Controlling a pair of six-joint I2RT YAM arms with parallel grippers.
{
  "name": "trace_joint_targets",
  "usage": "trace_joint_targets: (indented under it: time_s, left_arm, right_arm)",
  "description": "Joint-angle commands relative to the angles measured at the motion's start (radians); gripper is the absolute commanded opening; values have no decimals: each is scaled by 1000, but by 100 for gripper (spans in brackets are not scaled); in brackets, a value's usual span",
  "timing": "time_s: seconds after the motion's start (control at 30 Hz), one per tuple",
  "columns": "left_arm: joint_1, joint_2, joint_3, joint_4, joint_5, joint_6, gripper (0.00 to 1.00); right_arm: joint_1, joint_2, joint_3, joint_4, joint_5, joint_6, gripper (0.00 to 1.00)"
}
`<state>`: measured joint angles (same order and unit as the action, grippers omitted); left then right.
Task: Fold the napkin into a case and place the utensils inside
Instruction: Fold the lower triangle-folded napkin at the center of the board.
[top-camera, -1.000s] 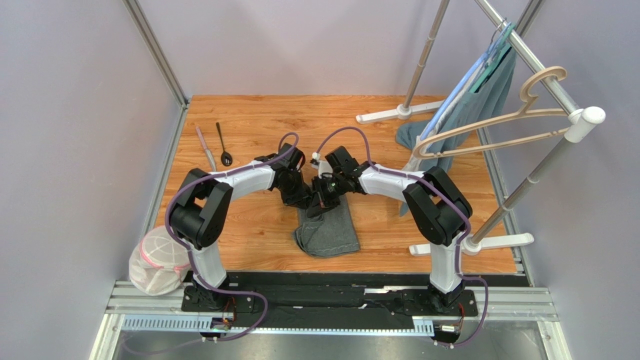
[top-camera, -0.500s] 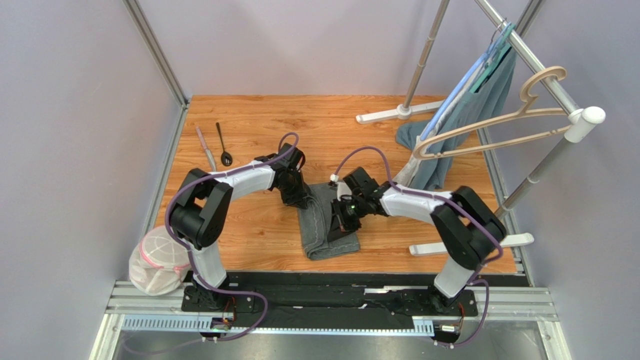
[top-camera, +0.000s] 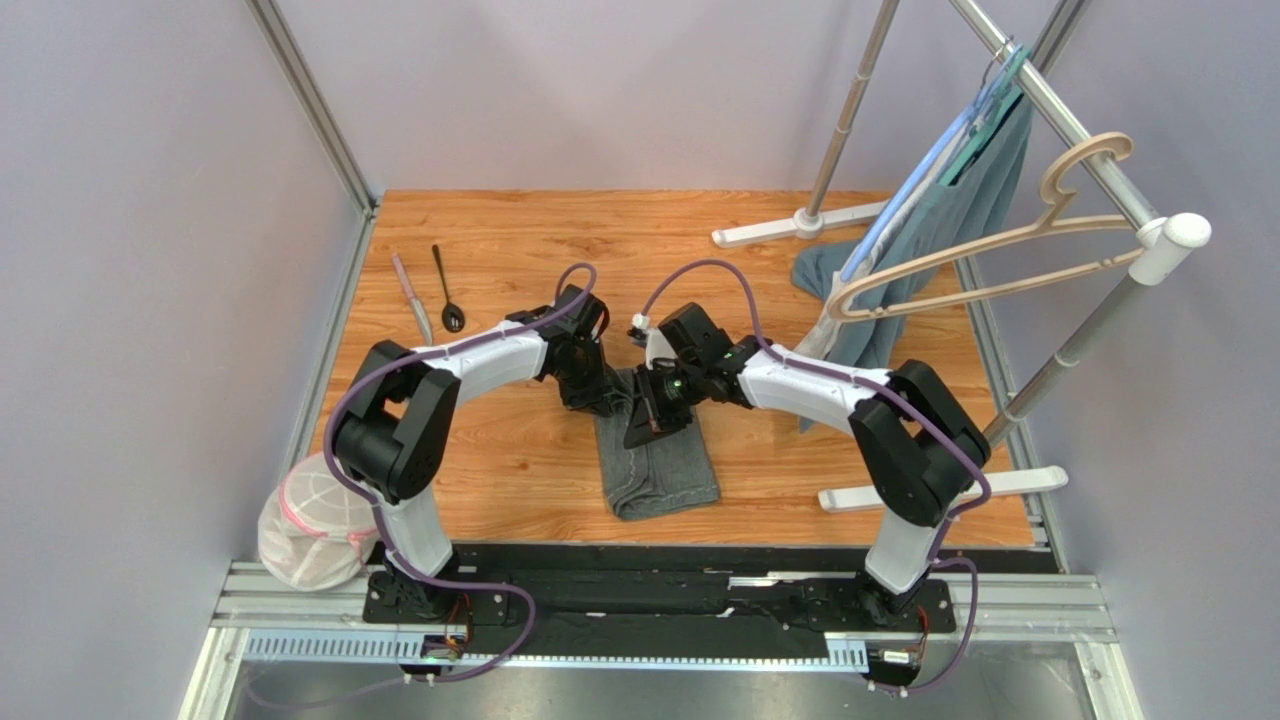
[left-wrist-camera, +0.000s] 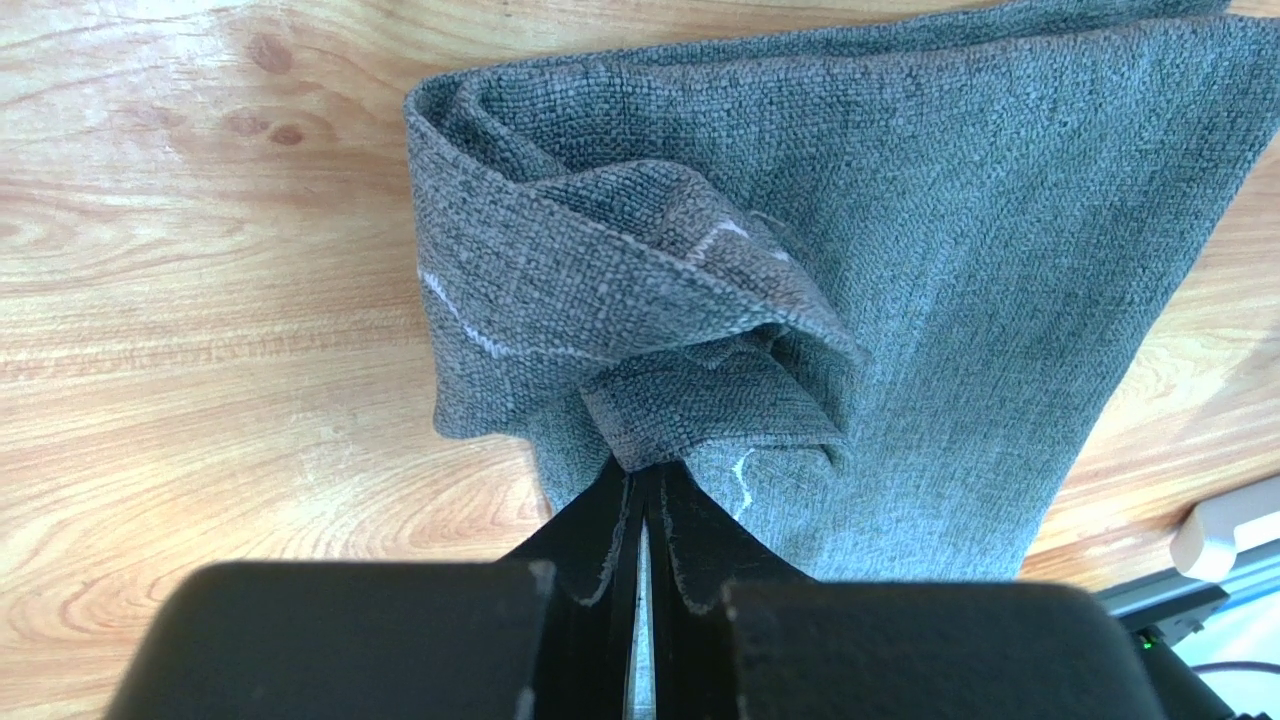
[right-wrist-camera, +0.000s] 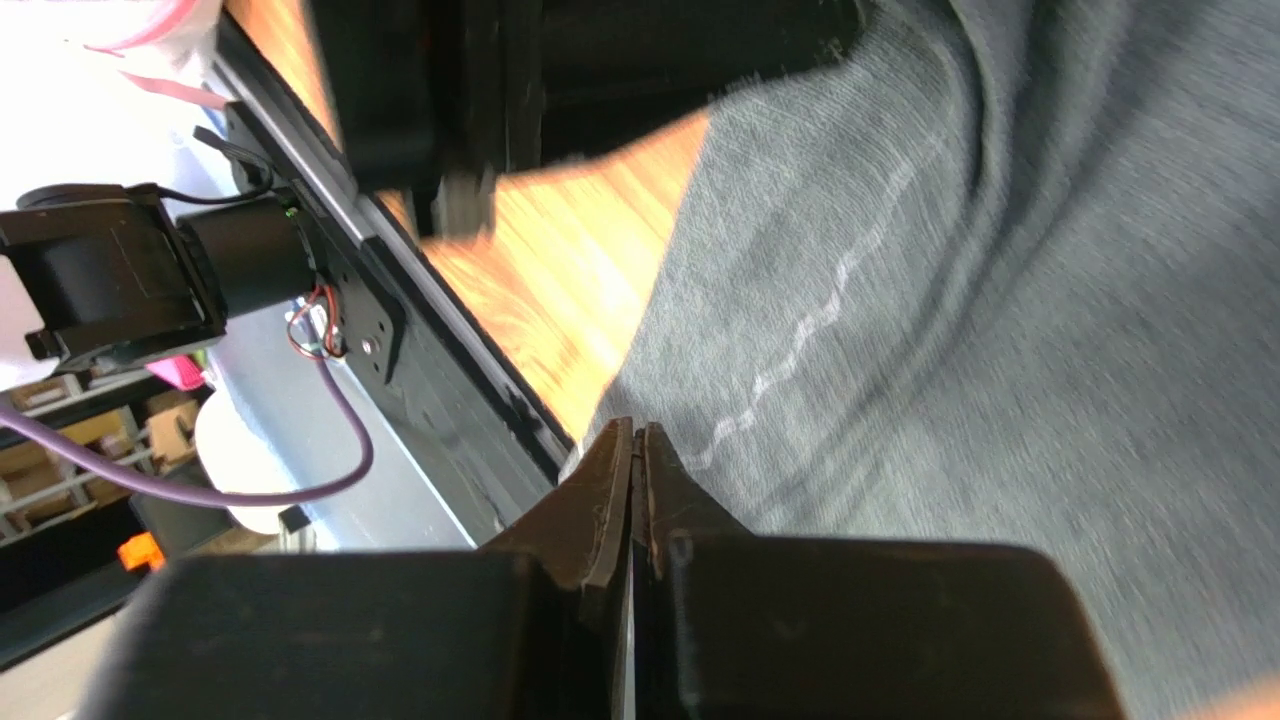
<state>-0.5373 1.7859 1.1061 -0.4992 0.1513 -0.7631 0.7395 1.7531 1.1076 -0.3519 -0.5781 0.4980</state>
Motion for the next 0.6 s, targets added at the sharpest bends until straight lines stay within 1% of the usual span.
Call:
trace_joint_targets:
  time_s: [0.0,0.03,0.07,0.17,0.33,0.43,0.57]
  left_arm:
    - [-4,-22,43,-7,-6,19,6]
    - [-4,-20,47,-9,-9,19,6]
    - [-4,-22,49,-6,-9,21,6]
    - [-4,-20,66,-15,-10,30,6]
    - [-4,-26,124,-56,-12,51,7]
    - [-4,-75,129,-73,-6,65,10]
    - [-4,-181,95,-98,25,82,12]
  right_arm:
    - [27,59,-37,83,-74,45,0]
    - [32,52,-67,93,-75,50,0]
    - [31,14,-147,114,-72,53,0]
    - [31,-27,-259,155,-45,59,0]
    - [31,13,-261,183,-29,80,0]
    - [31,-15,-244,171,9,71,0]
    - [32,-69,-198,99,6,59,0]
